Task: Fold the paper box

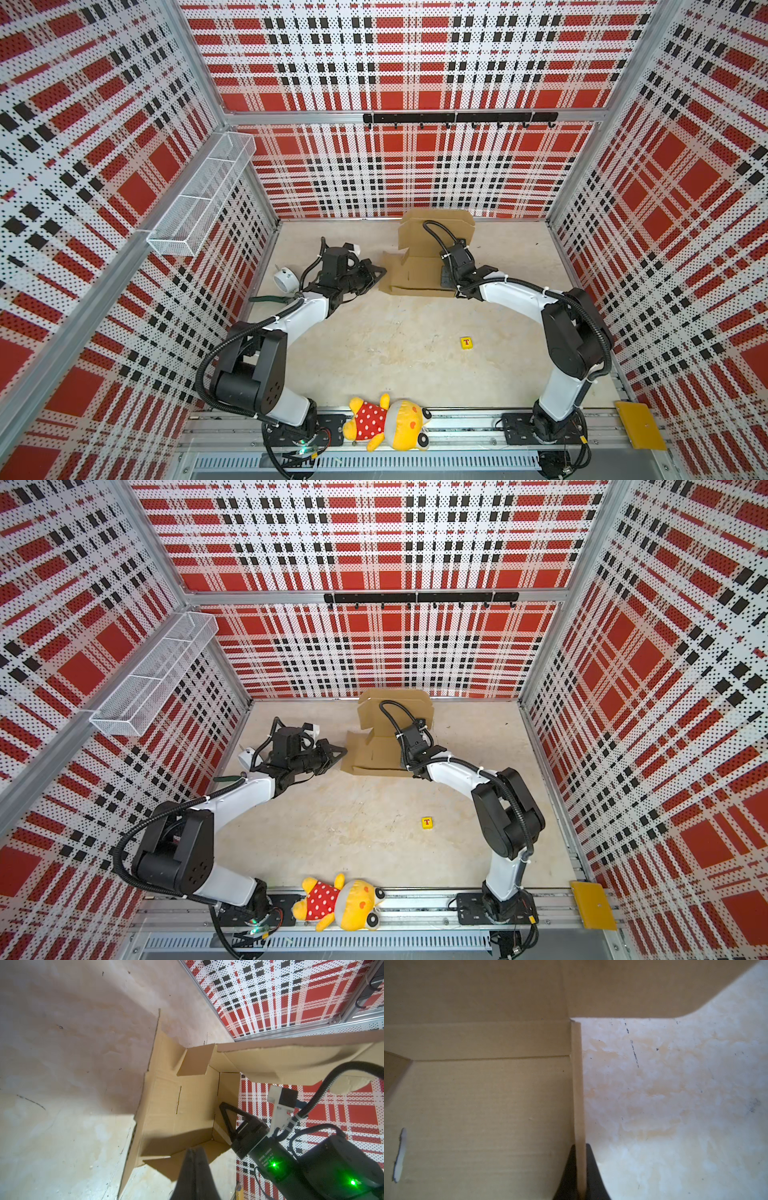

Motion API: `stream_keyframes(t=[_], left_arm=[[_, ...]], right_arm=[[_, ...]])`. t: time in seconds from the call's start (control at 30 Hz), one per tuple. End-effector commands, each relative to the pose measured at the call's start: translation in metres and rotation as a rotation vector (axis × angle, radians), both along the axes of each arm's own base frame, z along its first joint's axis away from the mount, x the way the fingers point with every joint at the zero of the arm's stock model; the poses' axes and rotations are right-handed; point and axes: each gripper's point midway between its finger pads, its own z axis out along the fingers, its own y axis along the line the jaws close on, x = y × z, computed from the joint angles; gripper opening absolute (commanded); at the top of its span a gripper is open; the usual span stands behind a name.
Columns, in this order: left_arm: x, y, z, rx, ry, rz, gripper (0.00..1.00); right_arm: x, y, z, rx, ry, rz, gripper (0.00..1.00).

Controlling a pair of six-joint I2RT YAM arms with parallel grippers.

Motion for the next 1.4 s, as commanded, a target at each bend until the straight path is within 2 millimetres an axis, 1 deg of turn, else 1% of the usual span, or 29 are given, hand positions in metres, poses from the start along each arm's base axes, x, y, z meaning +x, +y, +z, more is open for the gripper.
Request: stream_keyframes(t=[0.0, 0.1, 0.13, 0.23, 0.37, 0.4, 0.5, 0.63, 0.73, 0.87, 0.93, 1.03, 1.13, 1.2, 1.27, 1.37], left_arm=[[0.0, -0.009, 0.014, 0.002, -0.035, -0.022, 0.0], [0.001, -0.007, 0.006, 0.02, -0.012, -0.011, 0.0], [-0.004, -0.017, 0.005, 0.027, -0.004, -0.032, 0.0], [-0.007, -0.019, 0.003, 0.047, -0.002, -0.043, 0.0], [-0.008, -0.016, -0.009, 0.123, 0.02, -0.044, 0.0], [-0.008, -0.016, -0.009, 0.125, 0.022, -0.043, 0.0], [-0.008, -0.019, -0.006, 0.125, 0.011, -0.051, 0.0], [-0.005, -0.017, -0.007, 0.123, 0.022, -0.037, 0.0], [-0.006, -0.022, -0.002, 0.124, 0.003, -0.053, 0.0], [-0.007, -0.021, -0.007, 0.126, 0.027, -0.044, 0.0], [-0.008, -0.021, -0.003, 0.125, 0.017, -0.049, 0.0], [-0.007, -0.021, 0.004, 0.121, -0.014, -0.062, 0.0], [-0.009, -0.018, 0.007, 0.114, -0.018, -0.056, 0.0], [-0.011, -0.018, 0.014, 0.112, -0.044, -0.07, 0.0], [-0.012, -0.016, 0.013, 0.12, -0.052, -0.075, 0.0], [-0.014, -0.012, 0.001, 0.139, -0.018, -0.056, 0.0]], right_arm=[[0.016, 0.001, 0.028, 0.043, -0.066, -0.068, 0.0], [0.021, 0.004, 0.029, 0.057, -0.065, -0.08, 0.0], [0.021, 0.006, 0.029, 0.067, -0.06, -0.081, 0.0], [0.022, 0.008, 0.032, 0.078, -0.061, -0.082, 0.0], [0.021, 0.007, 0.029, 0.075, -0.055, -0.09, 0.0], [0.021, 0.007, 0.027, 0.078, -0.047, -0.091, 0.0], [0.02, 0.01, 0.032, 0.079, -0.056, -0.086, 0.0], [0.019, 0.015, 0.032, 0.085, -0.056, -0.076, 0.0], [0.018, 0.018, 0.033, 0.08, -0.055, -0.068, 0.0], [0.017, 0.021, 0.031, 0.082, -0.059, -0.067, 0.0], [0.016, 0.02, 0.033, 0.068, -0.053, -0.07, 0.0], [0.016, 0.012, 0.036, 0.047, -0.069, -0.085, 0.0], [0.017, 0.005, 0.033, 0.068, -0.058, -0.11, 0.0], [0.019, -0.002, 0.034, 0.065, -0.053, -0.125, 0.0], [0.02, -0.005, 0.037, 0.059, -0.067, -0.126, 0.0], [0.021, -0.003, 0.037, 0.07, -0.066, -0.123, 0.0]])
